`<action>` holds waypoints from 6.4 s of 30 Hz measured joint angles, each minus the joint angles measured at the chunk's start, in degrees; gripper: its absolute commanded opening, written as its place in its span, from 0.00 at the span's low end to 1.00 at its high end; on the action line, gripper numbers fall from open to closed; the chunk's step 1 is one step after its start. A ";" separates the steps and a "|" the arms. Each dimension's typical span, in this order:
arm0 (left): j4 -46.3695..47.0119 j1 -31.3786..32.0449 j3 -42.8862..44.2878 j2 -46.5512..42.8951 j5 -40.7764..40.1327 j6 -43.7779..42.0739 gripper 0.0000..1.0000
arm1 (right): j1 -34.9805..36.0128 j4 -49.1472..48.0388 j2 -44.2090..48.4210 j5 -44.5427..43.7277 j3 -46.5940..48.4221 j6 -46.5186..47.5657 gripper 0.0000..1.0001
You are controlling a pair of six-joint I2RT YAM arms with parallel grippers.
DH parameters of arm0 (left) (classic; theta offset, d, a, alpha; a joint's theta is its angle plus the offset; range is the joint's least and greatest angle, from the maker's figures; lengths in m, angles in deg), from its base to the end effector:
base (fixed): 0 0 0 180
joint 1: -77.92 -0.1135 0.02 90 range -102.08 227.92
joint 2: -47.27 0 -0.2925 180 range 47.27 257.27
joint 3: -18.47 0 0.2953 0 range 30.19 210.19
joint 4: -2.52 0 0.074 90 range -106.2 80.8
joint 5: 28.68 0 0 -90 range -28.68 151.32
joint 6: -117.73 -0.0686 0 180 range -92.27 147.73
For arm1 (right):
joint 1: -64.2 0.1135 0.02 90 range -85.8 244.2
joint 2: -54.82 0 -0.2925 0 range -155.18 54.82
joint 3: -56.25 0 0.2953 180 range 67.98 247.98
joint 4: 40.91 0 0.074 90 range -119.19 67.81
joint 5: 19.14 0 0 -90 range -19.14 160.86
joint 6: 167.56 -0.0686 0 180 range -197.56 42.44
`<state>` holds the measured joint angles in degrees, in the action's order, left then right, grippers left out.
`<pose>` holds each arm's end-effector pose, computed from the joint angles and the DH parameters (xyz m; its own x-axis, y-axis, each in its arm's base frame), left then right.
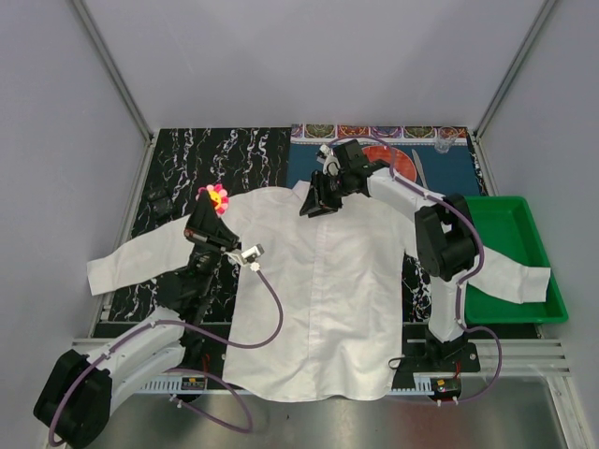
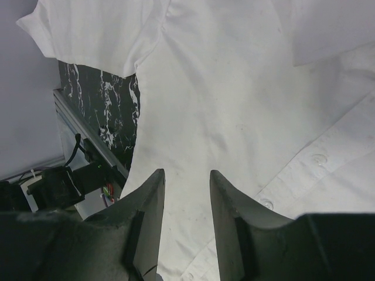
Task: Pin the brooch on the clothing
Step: Pin the brooch to the clothes.
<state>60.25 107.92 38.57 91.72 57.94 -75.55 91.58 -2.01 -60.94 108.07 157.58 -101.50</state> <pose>0.1745 -0.0961 0.2750 0.3348 0.9286 0.1602 -0.5686 0.0635 0.8202 0.4337 0.2713 0.2002 -0.9297 -0.1176 -0.3490 -0.3389 0.6442 0.6857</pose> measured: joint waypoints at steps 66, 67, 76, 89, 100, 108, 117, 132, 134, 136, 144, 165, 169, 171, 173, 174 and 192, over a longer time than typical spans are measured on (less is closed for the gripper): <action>-46.86 0.17 28.65 47.08 -18.08 130.53 0.00 | 9.53 3.54 -9.62 -18.43 8.81 -5.40 0.00; -46.60 0.31 28.65 47.21 -18.05 130.66 0.00 | 9.25 3.26 -9.53 -17.81 8.50 -5.79 0.00; -45.68 0.70 28.76 47.25 -17.40 132.34 0.00 | 8.09 2.12 -9.53 -15.08 7.10 -8.28 0.00; -49.46 -6.95 28.00 41.81 -14.67 132.02 0.00 | 8.09 0.79 -9.53 -14.84 5.77 -9.29 0.00; -47.78 -5.64 25.97 39.58 -5.16 135.21 0.00 | 7.85 -0.37 -9.53 -12.63 5.70 -10.34 0.00; -45.35 -3.67 25.14 40.17 -3.52 136.61 0.00 | 7.28 -0.85 -9.53 -11.39 5.44 -11.08 0.00; -44.98 -2.84 24.96 41.83 -3.28 137.81 0.00 | 6.91 -1.46 -9.53 -10.25 5.03 -12.33 0.00; -44.04 -1.75 24.96 42.42 -3.48 139.16 0.00 | 6.69 -2.58 -9.53 -9.01 3.89 -13.31 0.00; -43.91 -1.75 24.96 42.56 -3.48 139.18 0.00 | 6.69 -2.64 -9.53 -8.96 3.80 -13.44 0.00; -43.82 -1.75 24.96 42.97 -3.48 139.18 0.00 | 6.69 -2.84 -9.53 -8.81 3.74 -13.46 0.00; -43.78 -1.75 24.96 43.87 -3.48 139.18 0.00 | 6.58 -3.43 -9.53 -8.09 3.30 -13.49 0.00; -43.65 -1.75 25.03 44.26 -3.52 139.86 0.00 | 6.40 -4.11 -9.53 -7.21 2.01 -13.75 0.00; -43.69 -1.75 25.03 45.00 -3.52 140.02 0.00 | 6.34 -4.44 -9.53 -6.84 1.97 -13.92 0.00; -43.63 -1.75 25.03 45.20 -3.52 140.21 0.00 | 6.32 -4.63 -9.53 -6.51 1.95 -13.92 0.00; -43.67 -1.75 25.05 45.40 -3.52 140.39 0.00 | 6.32 -4.83 -9.53 -6.34 1.95 -13.94 0.00; -43.69 -1.75 25.05 45.48 -3.52 140.45 0.00 | 6.32 -4.90 -9.53 -6.23 1.90 -13.94 0.00; -43.78 -1.81 25.68 45.81 -3.87 141.28 0.00 | 6.21 -5.09 -9.53 -6.21 0.92 -14.36 0.00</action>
<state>16.47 106.11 64.26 137.53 54.07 65.73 97.79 -7.10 -70.47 101.86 158.50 -115.86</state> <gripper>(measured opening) 0.138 0.009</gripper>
